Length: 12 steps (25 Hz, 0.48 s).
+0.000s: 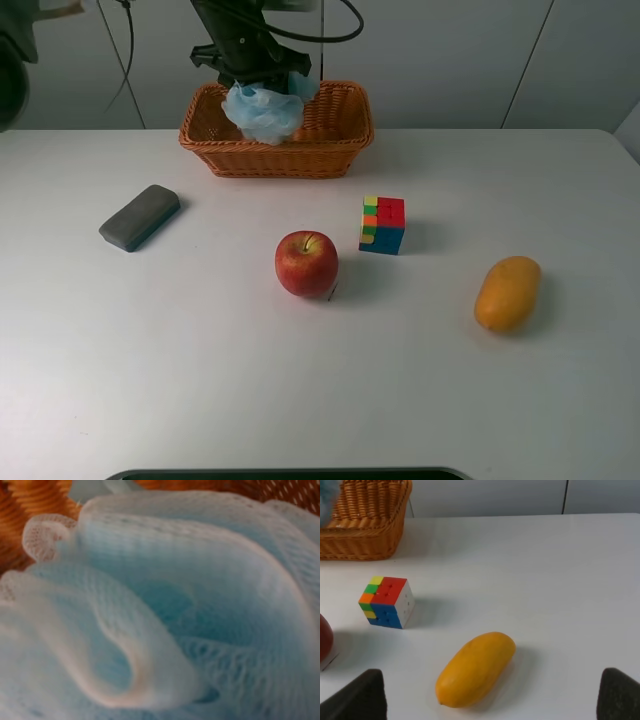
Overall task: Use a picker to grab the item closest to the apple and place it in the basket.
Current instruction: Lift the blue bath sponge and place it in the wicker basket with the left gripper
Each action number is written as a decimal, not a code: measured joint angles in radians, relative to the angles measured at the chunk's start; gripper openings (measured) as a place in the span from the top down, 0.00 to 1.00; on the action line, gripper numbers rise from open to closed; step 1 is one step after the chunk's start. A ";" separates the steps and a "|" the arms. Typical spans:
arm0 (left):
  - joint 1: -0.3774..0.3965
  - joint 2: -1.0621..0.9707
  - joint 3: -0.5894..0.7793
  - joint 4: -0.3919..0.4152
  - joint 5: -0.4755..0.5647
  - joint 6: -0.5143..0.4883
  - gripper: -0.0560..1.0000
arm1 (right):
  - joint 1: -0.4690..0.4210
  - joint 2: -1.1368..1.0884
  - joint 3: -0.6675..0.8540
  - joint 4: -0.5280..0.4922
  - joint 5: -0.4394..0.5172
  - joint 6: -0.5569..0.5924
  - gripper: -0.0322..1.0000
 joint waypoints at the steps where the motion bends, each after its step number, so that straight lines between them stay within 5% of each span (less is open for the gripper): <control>1: 0.000 0.008 0.000 0.006 -0.023 0.000 0.53 | 0.000 0.000 0.000 0.000 0.000 0.000 0.36; 12: 0.000 0.046 -0.002 0.027 -0.130 0.000 0.51 | 0.000 0.000 0.000 0.000 0.000 0.000 0.36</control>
